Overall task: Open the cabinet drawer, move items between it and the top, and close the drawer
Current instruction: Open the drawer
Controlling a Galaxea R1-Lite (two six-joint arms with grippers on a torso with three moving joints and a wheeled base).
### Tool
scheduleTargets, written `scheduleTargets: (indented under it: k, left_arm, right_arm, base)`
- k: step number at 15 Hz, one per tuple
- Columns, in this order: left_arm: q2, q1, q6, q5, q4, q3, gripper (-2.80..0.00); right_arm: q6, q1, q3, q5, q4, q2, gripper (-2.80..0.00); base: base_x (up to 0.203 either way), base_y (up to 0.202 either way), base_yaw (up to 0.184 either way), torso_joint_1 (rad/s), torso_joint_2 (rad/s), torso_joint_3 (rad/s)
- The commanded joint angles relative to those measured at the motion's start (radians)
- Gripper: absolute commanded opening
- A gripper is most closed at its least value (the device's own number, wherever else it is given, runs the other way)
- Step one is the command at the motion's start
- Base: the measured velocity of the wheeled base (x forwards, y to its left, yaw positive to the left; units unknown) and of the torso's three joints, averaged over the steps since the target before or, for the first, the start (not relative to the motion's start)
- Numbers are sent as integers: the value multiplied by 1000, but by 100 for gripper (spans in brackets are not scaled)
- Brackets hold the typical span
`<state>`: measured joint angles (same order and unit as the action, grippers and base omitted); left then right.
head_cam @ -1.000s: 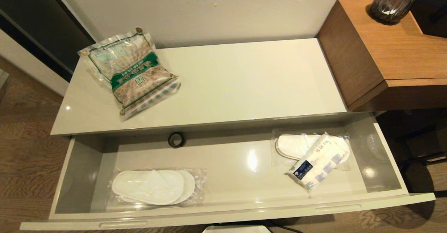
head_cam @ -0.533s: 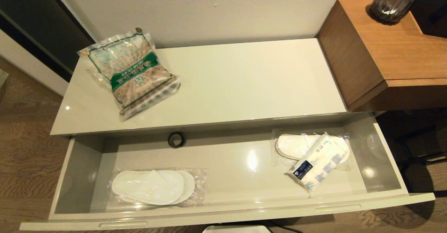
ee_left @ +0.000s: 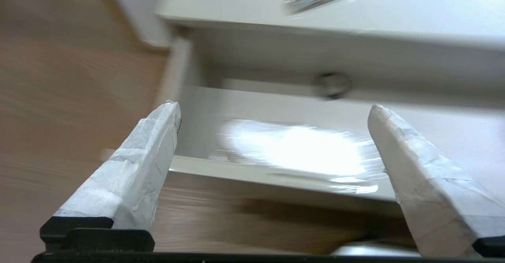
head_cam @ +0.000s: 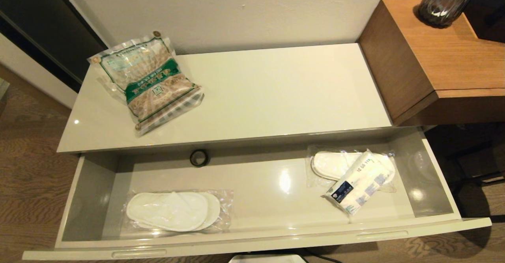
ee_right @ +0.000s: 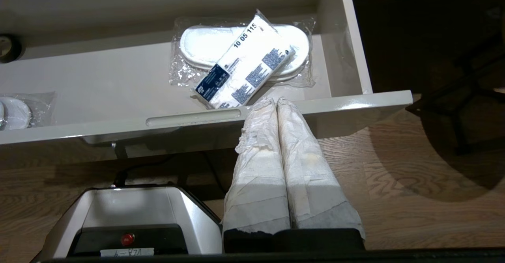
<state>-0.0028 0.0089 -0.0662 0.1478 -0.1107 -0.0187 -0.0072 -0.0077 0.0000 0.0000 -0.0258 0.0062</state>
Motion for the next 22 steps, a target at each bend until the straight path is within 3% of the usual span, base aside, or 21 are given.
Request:
scheduleTargets:
  k: [1, 2, 4, 5, 6, 8, 9, 14, 17, 22]
  left_arm:
    - [2, 1, -122, -28, -11, 7, 0]
    - [2, 0, -69, -28, -14, 7, 0]
    - [3, 0, 202, -29, -18, 9, 0]
    - [3, 0, 262, -36, -10, 6, 0]
    - [3, 0, 243, -47, 8, 2, 0]
    - [3, 1, 102, -66, 76, -15, 0]
    - [3, 1, 86, -58, 70, -18, 0]
    - [3, 1, 93, -41, 38, -10, 0]
    - [4, 0, 135, -103, 72, -12, 0]
    - [3, 1, 126, -177, 67, 14, 0]
  right_arm:
    - [0, 0, 2, 0, 0, 0, -280]
    - [0, 0, 2, 0, 0, 0, -280]
    - [0, 0, 0, 0, 0, 0, -280]
    - [0, 0, 2, 0, 0, 0, -280]
    - [0, 0, 2, 0, 0, 0, -280]
    - [0, 0, 2, 0, 0, 0, -280]
    - [0, 0, 2, 0, 0, 0, -280]
    - [0, 0, 1, 0, 0, 0, -280]
    - [0, 0, 2, 0, 0, 0, -280]
    - [0, 0, 2, 0, 0, 0, -280]
  base:
    - [0, 0, 0, 0, 0, 0]
    - [0, 0, 0, 0, 0, 0]
    - [0, 0, 0, 0, 0, 0]
    - [0, 0, 0, 0, 0, 0]
    - [0, 0, 0, 0, 0, 0]
    - [0, 0, 0, 0, 0, 0]
    - [0, 0, 0, 0, 0, 0]
    - [0, 0, 0, 0, 0, 0]
    - [0, 0, 0, 0, 0, 0]
    - [0, 0, 0, 0, 0, 0]
